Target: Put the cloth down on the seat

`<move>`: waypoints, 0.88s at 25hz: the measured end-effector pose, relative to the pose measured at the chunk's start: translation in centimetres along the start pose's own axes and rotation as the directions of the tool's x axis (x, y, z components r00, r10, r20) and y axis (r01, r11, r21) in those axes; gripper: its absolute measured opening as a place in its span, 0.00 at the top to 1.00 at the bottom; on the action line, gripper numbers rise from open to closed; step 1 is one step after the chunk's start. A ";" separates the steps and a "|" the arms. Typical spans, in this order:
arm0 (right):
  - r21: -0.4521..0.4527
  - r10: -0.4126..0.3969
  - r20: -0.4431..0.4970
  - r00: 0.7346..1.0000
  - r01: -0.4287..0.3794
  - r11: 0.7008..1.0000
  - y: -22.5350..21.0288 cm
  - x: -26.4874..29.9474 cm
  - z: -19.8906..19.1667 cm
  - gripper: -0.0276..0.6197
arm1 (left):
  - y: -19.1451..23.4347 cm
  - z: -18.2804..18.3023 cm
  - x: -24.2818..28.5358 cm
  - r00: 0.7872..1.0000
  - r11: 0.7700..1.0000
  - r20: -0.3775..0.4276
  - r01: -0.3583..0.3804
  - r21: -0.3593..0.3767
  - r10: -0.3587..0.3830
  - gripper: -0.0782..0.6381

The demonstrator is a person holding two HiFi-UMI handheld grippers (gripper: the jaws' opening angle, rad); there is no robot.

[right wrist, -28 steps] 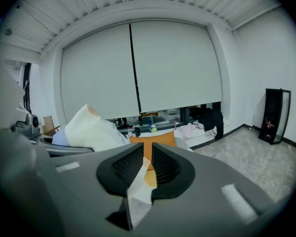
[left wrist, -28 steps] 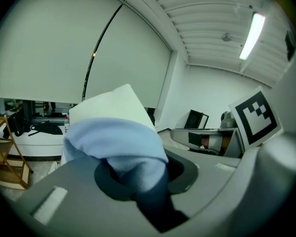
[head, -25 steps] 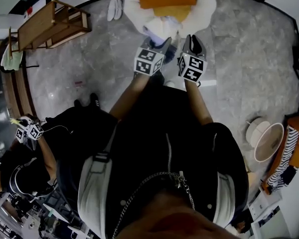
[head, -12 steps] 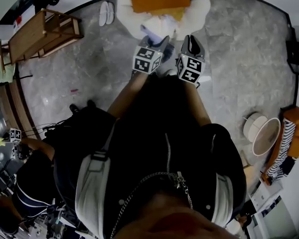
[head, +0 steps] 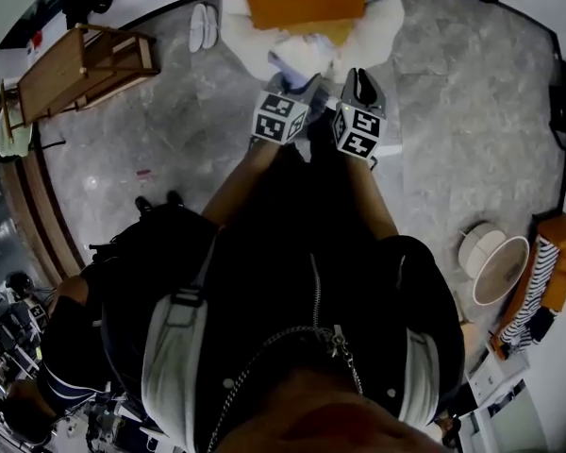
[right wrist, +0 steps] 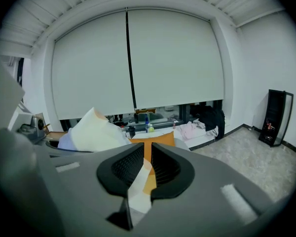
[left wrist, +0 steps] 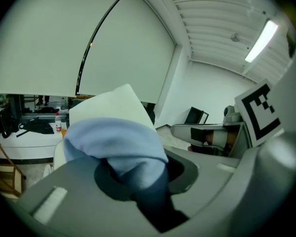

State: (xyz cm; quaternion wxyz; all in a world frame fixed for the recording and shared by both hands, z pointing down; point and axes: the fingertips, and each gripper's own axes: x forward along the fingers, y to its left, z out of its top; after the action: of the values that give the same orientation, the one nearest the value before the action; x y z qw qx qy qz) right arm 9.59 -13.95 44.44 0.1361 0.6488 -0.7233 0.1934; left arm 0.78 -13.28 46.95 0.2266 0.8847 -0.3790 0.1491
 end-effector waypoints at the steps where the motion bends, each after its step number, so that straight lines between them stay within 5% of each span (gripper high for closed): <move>1: -0.003 0.009 0.002 1.000 -0.009 1.000 -0.2 0.8 0.5 0.91 | 0.4 0.4 0.7 1.000 1.000 -0.003 -0.008 0.002 0.008 0.75; 13: -0.001 0.103 -0.005 0.995 -0.103 0.995 -5.6 10.7 6.1 0.92 | 3.0 5.1 9.4 0.996 0.997 -0.043 -0.079 -0.012 0.078 0.75; 22: 0.028 0.154 -0.087 0.984 -0.152 0.988 -8.5 14.1 4.5 0.92 | 2.4 5.5 13.5 0.991 0.995 -0.092 -0.097 -0.015 0.095 0.75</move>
State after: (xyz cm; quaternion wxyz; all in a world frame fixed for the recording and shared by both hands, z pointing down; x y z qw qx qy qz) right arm 16.57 -29.21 47.59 0.1460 0.5836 -0.7620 0.2396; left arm 8.53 -25.66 48.85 0.2449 0.8554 -0.4119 0.1965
